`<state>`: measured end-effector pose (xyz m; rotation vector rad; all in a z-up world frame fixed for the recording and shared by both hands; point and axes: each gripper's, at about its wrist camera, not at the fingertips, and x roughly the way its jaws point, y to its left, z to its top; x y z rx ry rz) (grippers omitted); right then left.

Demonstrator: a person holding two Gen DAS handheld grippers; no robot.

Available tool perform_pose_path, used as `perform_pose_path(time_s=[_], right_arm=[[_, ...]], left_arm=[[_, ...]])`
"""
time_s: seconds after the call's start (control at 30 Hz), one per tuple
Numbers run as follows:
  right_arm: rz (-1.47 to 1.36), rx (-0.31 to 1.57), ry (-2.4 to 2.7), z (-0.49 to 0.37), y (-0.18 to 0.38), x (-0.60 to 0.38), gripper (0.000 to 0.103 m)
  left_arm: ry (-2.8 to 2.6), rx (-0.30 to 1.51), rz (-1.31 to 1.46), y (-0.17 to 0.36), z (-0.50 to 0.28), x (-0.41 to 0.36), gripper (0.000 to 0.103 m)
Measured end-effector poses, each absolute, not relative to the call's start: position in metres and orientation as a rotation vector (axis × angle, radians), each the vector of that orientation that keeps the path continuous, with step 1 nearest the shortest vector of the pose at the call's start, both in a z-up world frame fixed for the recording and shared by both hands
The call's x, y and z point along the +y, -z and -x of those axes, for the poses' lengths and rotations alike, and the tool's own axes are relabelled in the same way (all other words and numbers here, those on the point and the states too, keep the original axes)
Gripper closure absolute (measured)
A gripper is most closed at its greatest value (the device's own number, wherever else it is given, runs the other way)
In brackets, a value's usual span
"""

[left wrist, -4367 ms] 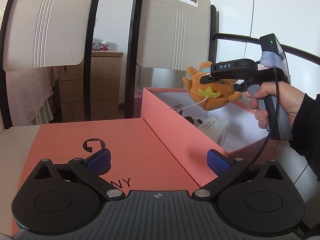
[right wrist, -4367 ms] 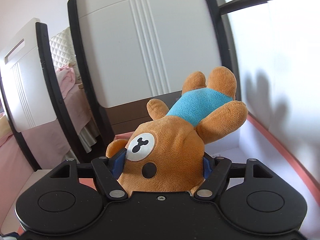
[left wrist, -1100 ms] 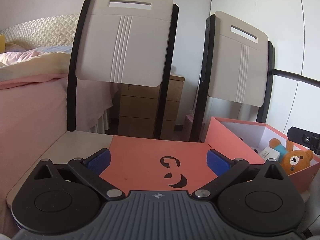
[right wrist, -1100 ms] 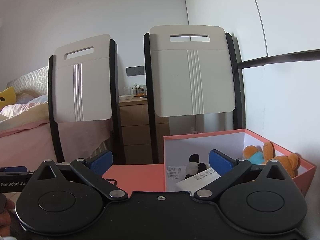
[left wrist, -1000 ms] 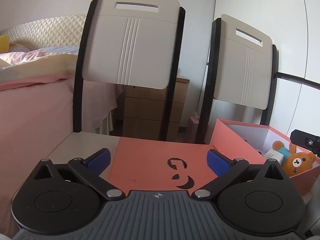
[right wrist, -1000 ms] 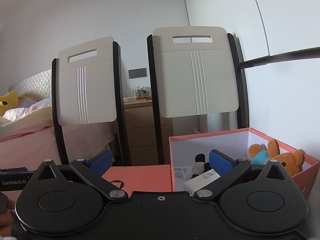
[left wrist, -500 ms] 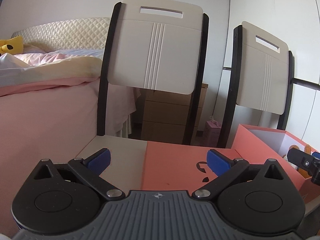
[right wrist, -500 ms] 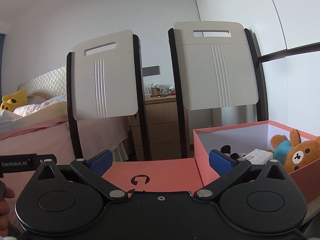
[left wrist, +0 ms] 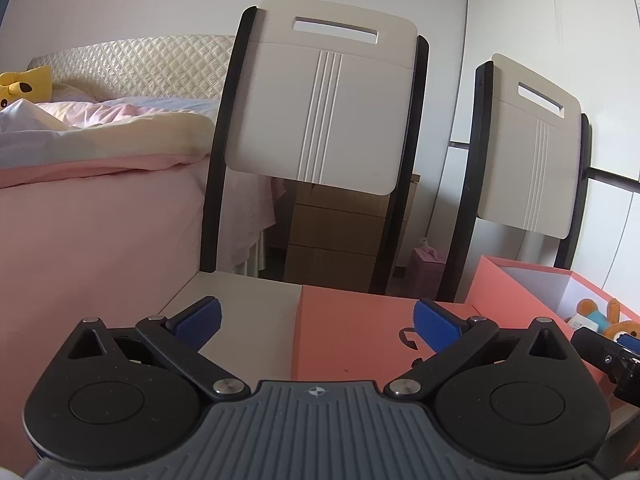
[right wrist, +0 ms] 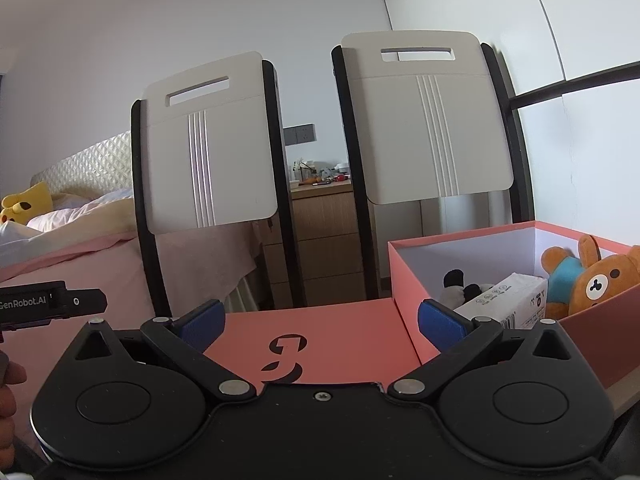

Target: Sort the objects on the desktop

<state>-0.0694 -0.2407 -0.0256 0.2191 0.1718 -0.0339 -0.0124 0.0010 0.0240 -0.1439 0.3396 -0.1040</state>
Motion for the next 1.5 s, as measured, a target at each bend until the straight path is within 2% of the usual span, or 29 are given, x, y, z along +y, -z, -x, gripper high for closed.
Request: perform_pose_path(time_s=[0.27, 0.63, 0.93, 1.27, 1.5], right_arm=[[-0.264, 0.179, 0.068, 0.093, 0.038, -0.244, 0.001], [-0.303, 0.296, 0.137, 0.109, 0.073, -0.231, 0.001], [-0.462, 0.364, 0.103, 0.107, 0.107, -0.24, 0.001], [-0.377, 0.372, 0.101, 0.09, 0.118, -0.252, 0.001], [-0.385, 0.341, 0.076, 0.09, 0.118, -0.257, 0.001]], left_arm=[[0.165, 0.334, 0.177, -0.025, 0.016, 0.008, 0.0], [0.212, 0.319, 0.153, -0.024, 0.02, 0.003, 0.0], [0.104, 0.213, 0.074, -0.022, 0.022, -0.003, 0.0], [-0.004, 0.185, -0.02, 0.005, 0.015, -0.011, 0.0], [-0.025, 0.205, 0.03, 0.008, 0.008, 0.005, 0.0]])
